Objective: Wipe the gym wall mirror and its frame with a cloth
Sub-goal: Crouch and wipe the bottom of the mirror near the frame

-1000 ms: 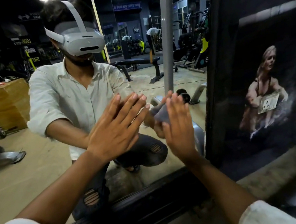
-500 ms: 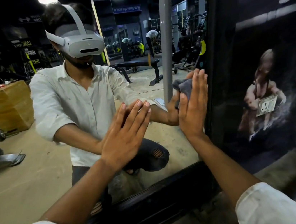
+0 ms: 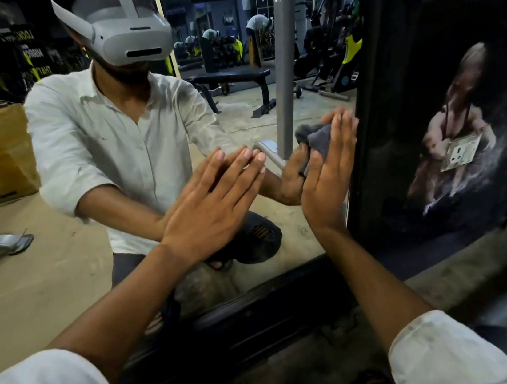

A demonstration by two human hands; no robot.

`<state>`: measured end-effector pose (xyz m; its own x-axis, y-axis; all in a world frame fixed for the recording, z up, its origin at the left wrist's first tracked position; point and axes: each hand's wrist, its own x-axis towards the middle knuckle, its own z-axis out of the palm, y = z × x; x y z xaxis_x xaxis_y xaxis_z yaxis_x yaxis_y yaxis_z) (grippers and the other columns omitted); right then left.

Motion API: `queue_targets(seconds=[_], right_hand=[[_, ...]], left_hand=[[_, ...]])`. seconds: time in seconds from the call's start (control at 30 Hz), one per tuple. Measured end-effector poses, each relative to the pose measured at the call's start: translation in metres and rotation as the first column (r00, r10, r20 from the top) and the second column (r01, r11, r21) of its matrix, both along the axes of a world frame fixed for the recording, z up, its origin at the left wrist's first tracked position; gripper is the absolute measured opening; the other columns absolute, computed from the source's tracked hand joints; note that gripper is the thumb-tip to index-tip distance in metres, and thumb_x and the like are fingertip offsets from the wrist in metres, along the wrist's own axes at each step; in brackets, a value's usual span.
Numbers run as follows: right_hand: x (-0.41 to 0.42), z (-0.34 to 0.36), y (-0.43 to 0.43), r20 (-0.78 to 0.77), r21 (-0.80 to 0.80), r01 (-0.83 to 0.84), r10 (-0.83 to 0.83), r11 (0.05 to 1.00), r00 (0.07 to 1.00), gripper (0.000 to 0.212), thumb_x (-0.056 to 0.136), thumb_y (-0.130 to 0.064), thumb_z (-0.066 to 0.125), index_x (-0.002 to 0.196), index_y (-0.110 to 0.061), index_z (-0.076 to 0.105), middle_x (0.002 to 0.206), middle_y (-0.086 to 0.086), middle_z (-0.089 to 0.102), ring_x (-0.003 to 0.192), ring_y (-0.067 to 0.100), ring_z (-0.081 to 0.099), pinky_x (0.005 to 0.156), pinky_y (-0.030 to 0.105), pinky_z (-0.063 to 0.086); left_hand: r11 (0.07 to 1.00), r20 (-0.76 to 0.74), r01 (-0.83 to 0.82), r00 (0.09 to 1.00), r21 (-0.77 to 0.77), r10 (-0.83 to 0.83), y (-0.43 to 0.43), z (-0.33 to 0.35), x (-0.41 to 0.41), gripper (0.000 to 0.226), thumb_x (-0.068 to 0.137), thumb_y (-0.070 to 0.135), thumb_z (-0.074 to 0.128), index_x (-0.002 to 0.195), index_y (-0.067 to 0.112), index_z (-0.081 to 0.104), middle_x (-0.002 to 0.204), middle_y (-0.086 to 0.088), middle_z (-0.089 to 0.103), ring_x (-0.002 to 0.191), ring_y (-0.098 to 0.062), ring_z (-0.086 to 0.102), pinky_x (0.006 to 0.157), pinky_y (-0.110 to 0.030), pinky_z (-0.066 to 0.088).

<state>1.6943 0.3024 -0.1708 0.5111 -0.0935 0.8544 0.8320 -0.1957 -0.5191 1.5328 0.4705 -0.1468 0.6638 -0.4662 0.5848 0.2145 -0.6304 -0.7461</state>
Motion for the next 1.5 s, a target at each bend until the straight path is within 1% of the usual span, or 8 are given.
queue_targets(seconds=[0.2, 0.4, 0.6, 0.73, 0.87, 1.03, 1.2, 1.5], right_hand=[[-0.012, -0.151, -0.019, -0.172, -0.077, 0.004, -0.017, 0.997, 0.985, 0.061, 0.106, -0.010, 0.046, 0.161, 0.006, 0.024, 0.173, 0.019, 0.018, 0.161, 0.034, 0.016, 0.127, 0.063, 0.019], [-0.033, -0.192, -0.019, -0.317, -0.060, -0.031, 0.010, 0.998, 0.948, 0.062, 0.109, -0.013, 0.044, 0.164, 0.001, 0.019, 0.176, 0.011, 0.011, 0.163, 0.029, 0.011, 0.125, 0.064, 0.022], [-0.020, -0.049, -0.006, -0.019, -0.065, -0.168, 0.167, 0.984, 0.986, 0.059, 0.109, -0.017, 0.038, 0.162, 0.004, 0.025, 0.173, 0.016, 0.016, 0.162, 0.031, 0.012, 0.130, 0.058, 0.016], [0.009, 0.012, -0.011, 0.247, -0.231, -0.068, 0.126, 0.971, 0.961, 0.059, 0.110, -0.023, 0.037, 0.159, 0.008, 0.028, 0.169, 0.027, 0.021, 0.159, 0.044, 0.015, 0.130, 0.057, 0.015], [0.040, -0.061, -0.031, 0.418, -0.461, 0.069, 0.147, 0.885, 0.896, 0.060, 0.111, -0.025, 0.040, 0.162, -0.001, 0.022, 0.171, 0.019, 0.014, 0.162, 0.032, 0.003, 0.131, 0.051, 0.008], [0.065, -0.196, -0.092, 0.435, -0.688, 0.121, 0.273, 0.715, 0.858, 0.069, 0.104, -0.004, 0.045, 0.167, -0.009, 0.016, 0.176, 0.011, 0.009, 0.162, 0.032, 0.010, 0.130, 0.055, 0.019], [0.076, -0.203, -0.108, 0.460, -0.773, 0.178, 0.346, 0.609, 0.818, 0.074, 0.101, -0.003, 0.045, 0.168, -0.010, 0.014, 0.176, 0.008, 0.014, 0.162, 0.030, 0.012, 0.132, 0.050, 0.013], [0.060, -0.010, -0.031, 0.585, -0.542, 0.095, 0.294, 0.835, 0.756, 0.088, 0.099, -0.015, 0.066, 0.167, -0.009, 0.009, 0.174, 0.015, 0.004, 0.162, 0.033, -0.001, 0.131, 0.054, 0.005]], left_hand=[[0.999, -0.050, 0.038, 0.998, -0.022, -0.039, -0.006, 0.005, -0.009, 0.058, 0.116, 0.021, 0.032, 0.166, -0.003, 0.019, 0.176, -0.021, 0.015, 0.162, -0.039, 0.021, 0.124, -0.062, 0.033], [1.000, -0.037, -0.008, 0.999, -0.029, 0.007, -0.008, 0.005, -0.006, 0.061, 0.115, 0.028, 0.030, 0.167, -0.002, 0.018, 0.176, -0.020, 0.013, 0.163, -0.039, 0.014, 0.129, -0.063, 0.022], [0.996, -0.064, -0.077, 0.995, 0.034, 0.079, -0.014, 0.009, -0.014, 0.069, 0.112, 0.035, 0.030, 0.167, -0.002, 0.015, 0.177, -0.020, 0.012, 0.163, -0.038, 0.013, 0.131, -0.061, 0.014], [0.995, -0.048, -0.093, 0.995, -0.023, 0.091, -0.018, 0.004, -0.011, 0.068, 0.110, 0.033, 0.029, 0.168, 0.000, 0.016, 0.177, -0.017, 0.013, 0.164, -0.037, 0.012, 0.132, -0.060, 0.006], [0.989, -0.047, -0.123, 0.992, -0.083, 0.119, -0.023, -0.005, -0.009, 0.077, 0.114, 0.054, 0.027, 0.169, 0.001, 0.013, 0.177, -0.016, 0.012, 0.164, -0.036, 0.010, 0.132, -0.059, 0.000], [0.989, 0.014, -0.137, 0.990, -0.048, 0.137, -0.020, -0.011, -0.005, 0.082, 0.112, 0.059, 0.038, 0.167, 0.001, 0.021, 0.175, -0.017, 0.020, 0.161, -0.036, 0.021, 0.128, -0.063, 0.020], [0.982, 0.032, -0.187, 0.982, -0.007, 0.187, -0.023, -0.012, -0.004, 0.084, 0.110, 0.061, 0.042, 0.166, 0.001, 0.025, 0.175, -0.017, 0.023, 0.161, -0.036, 0.024, 0.126, -0.063, 0.027], [0.973, -0.057, -0.230, 0.972, -0.027, 0.228, -0.019, -0.012, -0.040, 0.075, 0.113, 0.049, 0.038, 0.168, 0.003, 0.017, 0.178, -0.017, 0.011, 0.164, -0.034, 0.011, 0.132, -0.056, 0.007]])
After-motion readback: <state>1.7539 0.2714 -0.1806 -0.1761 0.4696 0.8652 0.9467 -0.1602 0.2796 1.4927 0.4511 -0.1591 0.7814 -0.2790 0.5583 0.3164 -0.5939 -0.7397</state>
